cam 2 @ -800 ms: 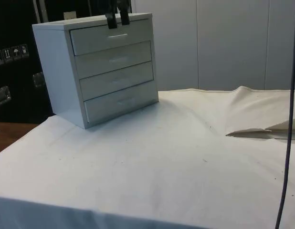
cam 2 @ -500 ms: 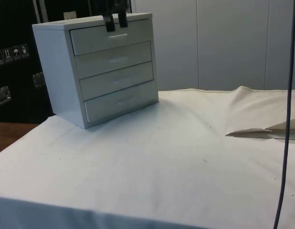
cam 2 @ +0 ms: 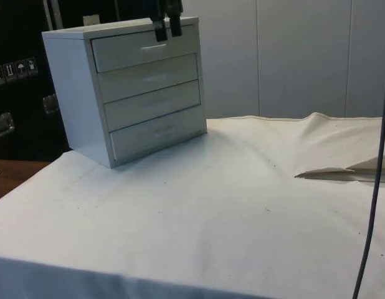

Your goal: Open the drawer, then close it.

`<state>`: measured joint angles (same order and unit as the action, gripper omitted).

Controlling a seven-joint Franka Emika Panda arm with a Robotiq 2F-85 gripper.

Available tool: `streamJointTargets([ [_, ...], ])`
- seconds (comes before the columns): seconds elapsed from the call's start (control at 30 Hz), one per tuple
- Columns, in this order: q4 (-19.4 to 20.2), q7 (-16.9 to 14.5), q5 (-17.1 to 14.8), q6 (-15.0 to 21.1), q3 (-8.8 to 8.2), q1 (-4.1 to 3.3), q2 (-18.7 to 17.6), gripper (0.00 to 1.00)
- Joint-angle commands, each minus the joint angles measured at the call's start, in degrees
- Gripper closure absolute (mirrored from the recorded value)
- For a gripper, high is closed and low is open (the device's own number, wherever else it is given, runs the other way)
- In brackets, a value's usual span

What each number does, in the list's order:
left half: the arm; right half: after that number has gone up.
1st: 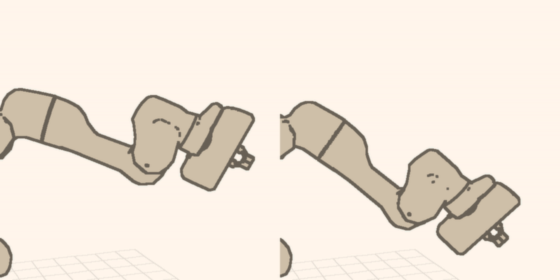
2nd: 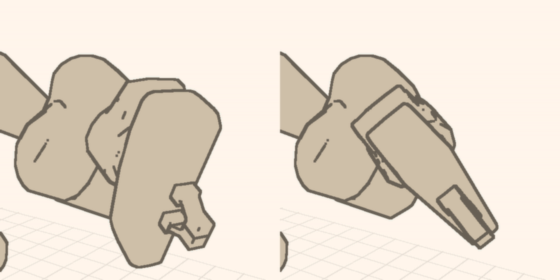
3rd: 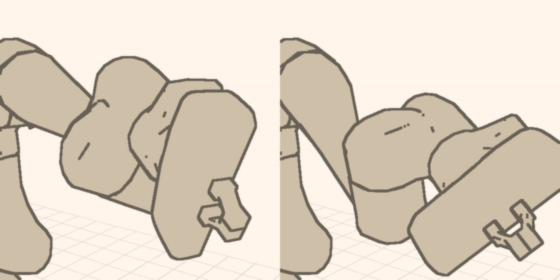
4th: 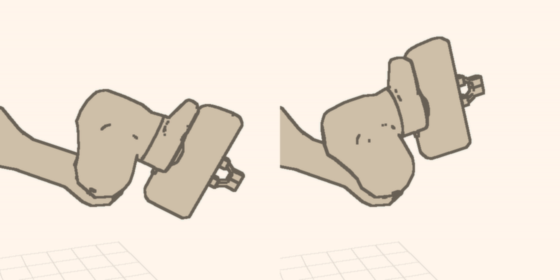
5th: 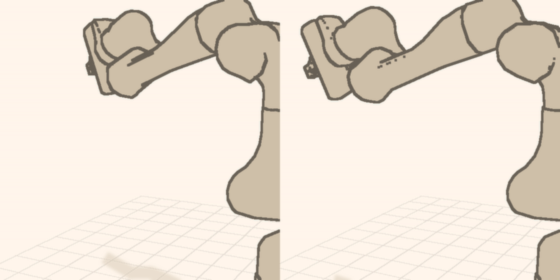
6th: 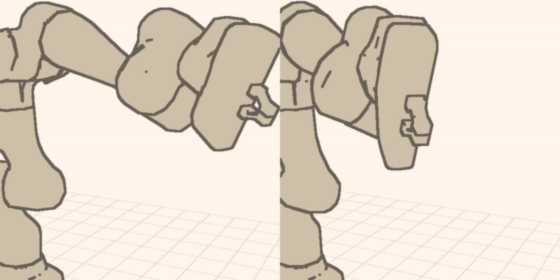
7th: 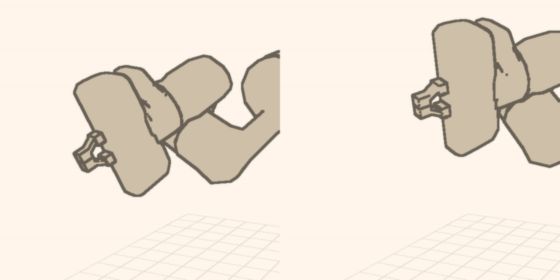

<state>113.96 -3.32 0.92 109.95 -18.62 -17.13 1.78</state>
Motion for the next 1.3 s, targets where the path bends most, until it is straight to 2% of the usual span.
streamJointTargets([
  [0.0,1.1,-0.1,0.5,1.2,-0.11,0.11,1.0,0.0],
  [0.1,1.7,-0.3,0.5,0.9,-0.23,0.11,1.4,0.0],
  [0.2,3.4,-1.3,1.0,2.5,-0.69,0.29,2.6,0.0],
  [0.37,5.3,-3.6,1.1,3.5,-1.66,0.46,4.0,0.0],
  [0.43,5.0,-4.0,0.7,2.8,-1.89,0.34,3.7,0.0],
  [0.47,6.0,-5.0,1.1,3.8,-2.23,0.52,4.4,0.0],
  [0.7,7.3,-8.2,1.1,4.4,-3.55,0.57,5.4,0.0],
  [0.73,6.6,-7.8,0.7,3.6,-3.44,0.4,4.8,0.0],
  [0.97,8.5,-12.3,1.1,5.6,-5.33,0.63,6.6,0.0],
  [1.0,8.0,-12.0,0.7,4.6,-5.27,0.52,6.1,0.0],
  [1.03,8.7,-12.7,1.1,5.7,-5.5,0.63,6.8,0.0],
  [1.23,9.2,-15.4,1.1,6.4,-6.65,0.69,7.3,0.0],
  [1.27,8.7,-15.2,0.7,5.4,-6.65,0.57,6.9,0.0],
])
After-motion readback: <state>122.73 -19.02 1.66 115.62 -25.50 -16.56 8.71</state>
